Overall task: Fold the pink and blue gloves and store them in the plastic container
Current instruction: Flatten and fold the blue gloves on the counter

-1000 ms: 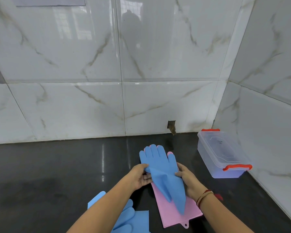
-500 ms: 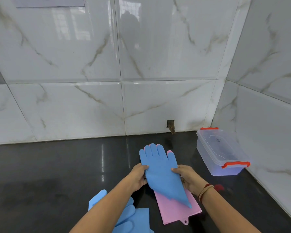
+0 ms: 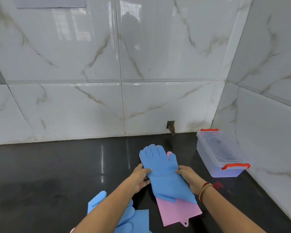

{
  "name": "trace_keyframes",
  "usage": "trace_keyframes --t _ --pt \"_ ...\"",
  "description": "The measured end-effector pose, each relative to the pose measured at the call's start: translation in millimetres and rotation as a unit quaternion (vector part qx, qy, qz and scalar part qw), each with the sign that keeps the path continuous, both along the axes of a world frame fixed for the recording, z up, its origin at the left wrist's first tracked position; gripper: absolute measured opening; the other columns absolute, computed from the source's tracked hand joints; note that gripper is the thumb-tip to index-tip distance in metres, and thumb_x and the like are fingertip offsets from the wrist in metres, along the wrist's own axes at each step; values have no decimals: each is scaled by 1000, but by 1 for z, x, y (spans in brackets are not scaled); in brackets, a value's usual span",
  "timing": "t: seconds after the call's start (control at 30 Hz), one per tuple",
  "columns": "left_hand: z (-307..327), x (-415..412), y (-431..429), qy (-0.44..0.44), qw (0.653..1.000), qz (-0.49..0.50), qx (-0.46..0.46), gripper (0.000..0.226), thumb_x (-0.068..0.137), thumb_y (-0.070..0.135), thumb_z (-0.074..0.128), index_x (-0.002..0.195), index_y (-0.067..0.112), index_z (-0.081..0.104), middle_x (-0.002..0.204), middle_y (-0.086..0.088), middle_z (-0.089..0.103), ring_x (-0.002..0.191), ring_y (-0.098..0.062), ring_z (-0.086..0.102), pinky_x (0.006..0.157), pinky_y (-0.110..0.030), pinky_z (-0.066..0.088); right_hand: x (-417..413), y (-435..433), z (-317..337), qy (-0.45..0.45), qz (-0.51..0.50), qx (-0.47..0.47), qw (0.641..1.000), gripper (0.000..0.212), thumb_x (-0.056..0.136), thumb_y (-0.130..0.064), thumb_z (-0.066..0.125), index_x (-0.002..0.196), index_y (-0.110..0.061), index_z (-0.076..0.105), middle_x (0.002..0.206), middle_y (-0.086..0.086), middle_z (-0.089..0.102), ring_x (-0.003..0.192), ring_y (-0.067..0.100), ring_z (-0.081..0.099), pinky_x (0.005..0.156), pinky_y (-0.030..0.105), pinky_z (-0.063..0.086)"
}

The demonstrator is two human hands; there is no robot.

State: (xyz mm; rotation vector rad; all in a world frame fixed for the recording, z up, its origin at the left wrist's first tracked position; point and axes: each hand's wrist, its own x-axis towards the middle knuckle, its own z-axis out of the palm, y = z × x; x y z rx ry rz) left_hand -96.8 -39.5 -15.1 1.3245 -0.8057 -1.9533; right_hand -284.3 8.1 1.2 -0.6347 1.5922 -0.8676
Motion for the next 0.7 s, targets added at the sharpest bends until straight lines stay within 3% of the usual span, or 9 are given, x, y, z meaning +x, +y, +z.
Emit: trace_keyframes --t 0.2,0.43,0.63,0.7 --pt "-1 0 0 -5 1000 -3 0 45 92 0 56 133 15 46 130 -7 59 109 -24 62 74 -34 58 0 -1 -1 -9 -7 -7 1000 22 98 -18 40 107 -8 58 107 15 66 98 31 64 83 40 54" --pt "3 0 0 8 1000 8 9 42 92 -6 46 129 13 49 126 -10 60 108 -29 62 76 -39 58 5 4 10 -62 -11 -2 998 27 98 -23 41 115 -8 56 106 14 67 97 30 64 72 37 55" --pt "17 19 -7 29 995 96 -25 44 84 -8 37 124 1 53 114 -18 64 97 -35 62 73 -40 53 39 0 41 -140 56 -87 985 31 100 -17 38 130 -15 48 128 5 57 111 23 57 89 32 50" --pt "25 40 -14 18 990 134 -40 43 83 -6 38 122 1 54 114 -19 63 98 -36 62 78 -43 53 56 0 48 -169 99 -97 976 33 100 -15 37 131 -16 48 127 9 57 106 23 59 90 34 51"
